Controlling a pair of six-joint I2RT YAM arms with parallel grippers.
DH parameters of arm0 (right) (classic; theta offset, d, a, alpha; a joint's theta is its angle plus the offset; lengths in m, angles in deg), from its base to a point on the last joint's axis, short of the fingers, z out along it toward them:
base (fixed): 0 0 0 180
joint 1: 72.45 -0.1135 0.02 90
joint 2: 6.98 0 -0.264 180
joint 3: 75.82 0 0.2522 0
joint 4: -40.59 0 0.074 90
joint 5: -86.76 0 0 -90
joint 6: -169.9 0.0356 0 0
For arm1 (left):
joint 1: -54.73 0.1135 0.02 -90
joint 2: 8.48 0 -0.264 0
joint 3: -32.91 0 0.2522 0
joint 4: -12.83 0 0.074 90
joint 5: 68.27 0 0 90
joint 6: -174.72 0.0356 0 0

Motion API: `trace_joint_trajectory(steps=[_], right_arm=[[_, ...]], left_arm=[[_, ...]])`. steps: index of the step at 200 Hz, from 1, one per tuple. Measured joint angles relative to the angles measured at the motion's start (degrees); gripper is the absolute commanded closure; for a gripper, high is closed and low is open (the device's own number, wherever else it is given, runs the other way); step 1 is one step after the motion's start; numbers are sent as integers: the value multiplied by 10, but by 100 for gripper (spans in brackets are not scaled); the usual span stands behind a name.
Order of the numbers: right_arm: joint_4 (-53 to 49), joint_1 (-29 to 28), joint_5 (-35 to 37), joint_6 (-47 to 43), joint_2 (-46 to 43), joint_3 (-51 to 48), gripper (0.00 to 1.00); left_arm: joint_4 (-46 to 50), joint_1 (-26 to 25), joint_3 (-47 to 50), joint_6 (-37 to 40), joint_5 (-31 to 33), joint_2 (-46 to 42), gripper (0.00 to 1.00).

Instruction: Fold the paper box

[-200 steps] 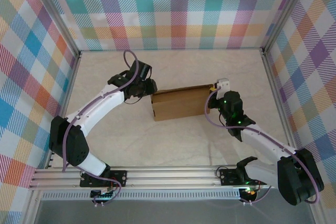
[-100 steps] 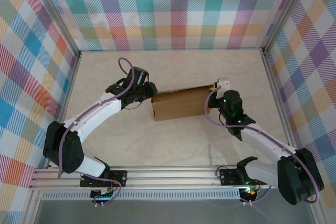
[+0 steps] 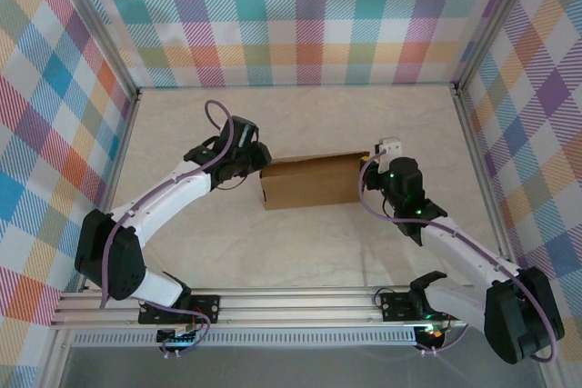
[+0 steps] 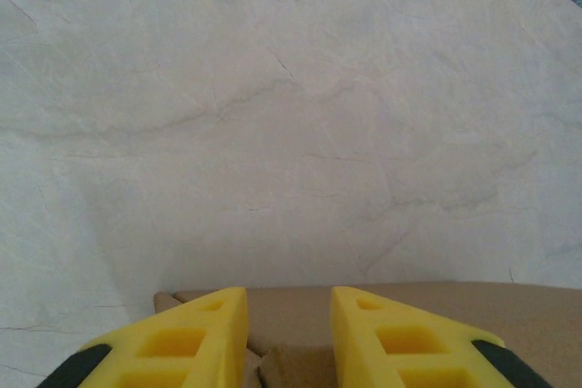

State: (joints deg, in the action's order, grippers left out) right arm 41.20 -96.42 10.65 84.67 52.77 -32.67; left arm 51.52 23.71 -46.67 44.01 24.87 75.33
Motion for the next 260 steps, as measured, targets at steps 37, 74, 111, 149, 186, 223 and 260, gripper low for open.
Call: trace_joint_trajectory(steps=[37,74,111,149,186,223,260], right_arm=[[-26,2,-4,-11,-22,-1,34],[-36,-2,-41,-9,-40,-2,21],[-35,-3,-58,-11,-56,-11,17],[-35,-3,-71,-11,-94,-35,12],[-36,-3,-72,-8,-136,-33,10],[-122,5,-35,70,-97,58,11],[-224,23,-29,168,12,202,15]], left_arm=[[2,0,0,0,13,2,71],[0,0,-5,0,17,10,72],[0,0,-5,1,19,11,71],[0,0,-6,3,19,11,71],[0,0,-7,4,20,12,71],[0,0,-7,9,21,12,71],[-1,0,-7,11,21,12,71]])
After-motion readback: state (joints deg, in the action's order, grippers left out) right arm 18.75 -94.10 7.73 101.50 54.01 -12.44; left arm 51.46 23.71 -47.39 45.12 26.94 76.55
